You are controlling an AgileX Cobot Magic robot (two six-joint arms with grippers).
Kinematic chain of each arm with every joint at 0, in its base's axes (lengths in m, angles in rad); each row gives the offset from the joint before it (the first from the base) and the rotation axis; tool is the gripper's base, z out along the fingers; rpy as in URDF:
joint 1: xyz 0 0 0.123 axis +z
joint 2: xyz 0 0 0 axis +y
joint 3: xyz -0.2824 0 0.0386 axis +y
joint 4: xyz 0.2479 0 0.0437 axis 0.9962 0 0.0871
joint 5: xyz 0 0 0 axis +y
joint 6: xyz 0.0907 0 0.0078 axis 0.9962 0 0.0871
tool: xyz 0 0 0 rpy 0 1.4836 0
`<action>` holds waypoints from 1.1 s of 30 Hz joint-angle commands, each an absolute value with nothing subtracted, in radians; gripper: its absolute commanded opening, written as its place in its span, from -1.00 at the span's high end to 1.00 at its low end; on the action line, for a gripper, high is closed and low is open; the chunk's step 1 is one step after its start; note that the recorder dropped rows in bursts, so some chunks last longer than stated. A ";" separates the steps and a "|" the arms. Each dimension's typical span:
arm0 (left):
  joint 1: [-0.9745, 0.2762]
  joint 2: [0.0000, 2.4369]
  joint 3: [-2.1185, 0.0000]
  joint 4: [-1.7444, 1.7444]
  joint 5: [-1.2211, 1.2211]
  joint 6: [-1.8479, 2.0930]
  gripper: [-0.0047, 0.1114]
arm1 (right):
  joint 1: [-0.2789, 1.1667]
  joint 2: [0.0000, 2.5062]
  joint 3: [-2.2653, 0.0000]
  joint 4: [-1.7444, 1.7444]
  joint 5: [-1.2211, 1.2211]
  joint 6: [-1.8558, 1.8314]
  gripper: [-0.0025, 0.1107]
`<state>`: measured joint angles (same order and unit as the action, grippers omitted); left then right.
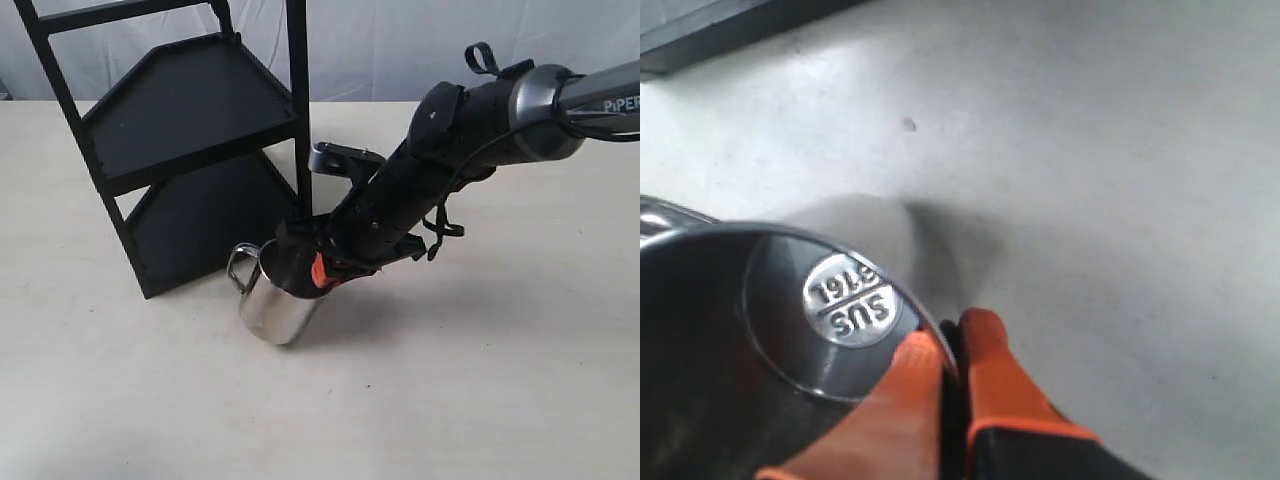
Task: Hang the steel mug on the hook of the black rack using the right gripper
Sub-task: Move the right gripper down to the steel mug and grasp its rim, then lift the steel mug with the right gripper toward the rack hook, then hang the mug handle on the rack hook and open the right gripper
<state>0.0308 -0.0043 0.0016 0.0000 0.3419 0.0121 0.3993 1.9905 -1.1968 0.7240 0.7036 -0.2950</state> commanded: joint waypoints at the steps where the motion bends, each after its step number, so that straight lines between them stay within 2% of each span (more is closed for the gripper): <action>1: 0.026 0.000 0.000 0.000 0.328 0.007 0.92 | 0.390 1.985 -1.202 0.726 0.849 -0.397 0.97; 6: 0.026 0.000 0.000 0.000 0.328 0.007 0.92 | 0.296 1.946 -1.202 0.954 1.195 -0.666 0.97; 12: 0.026 0.000 0.000 0.000 0.328 0.007 0.92 | 0.122 1.874 -1.202 1.339 1.221 -0.725 0.97; 16: 0.026 0.000 0.000 0.000 0.328 0.007 0.92 | 0.115 1.876 -1.227 1.463 1.221 -0.725 0.97; 25: 0.026 0.000 0.000 0.000 0.328 0.007 0.92 | 0.130 1.926 -1.347 1.464 1.221 -0.639 0.97; 33: 0.026 0.000 0.000 0.000 0.328 0.007 0.92 | 0.130 2.040 -1.352 1.451 1.221 -0.546 0.97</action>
<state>0.0308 -0.0043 0.0016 0.0000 0.3419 0.0121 0.1322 2.0235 -1.3477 1.4641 1.2263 -0.5574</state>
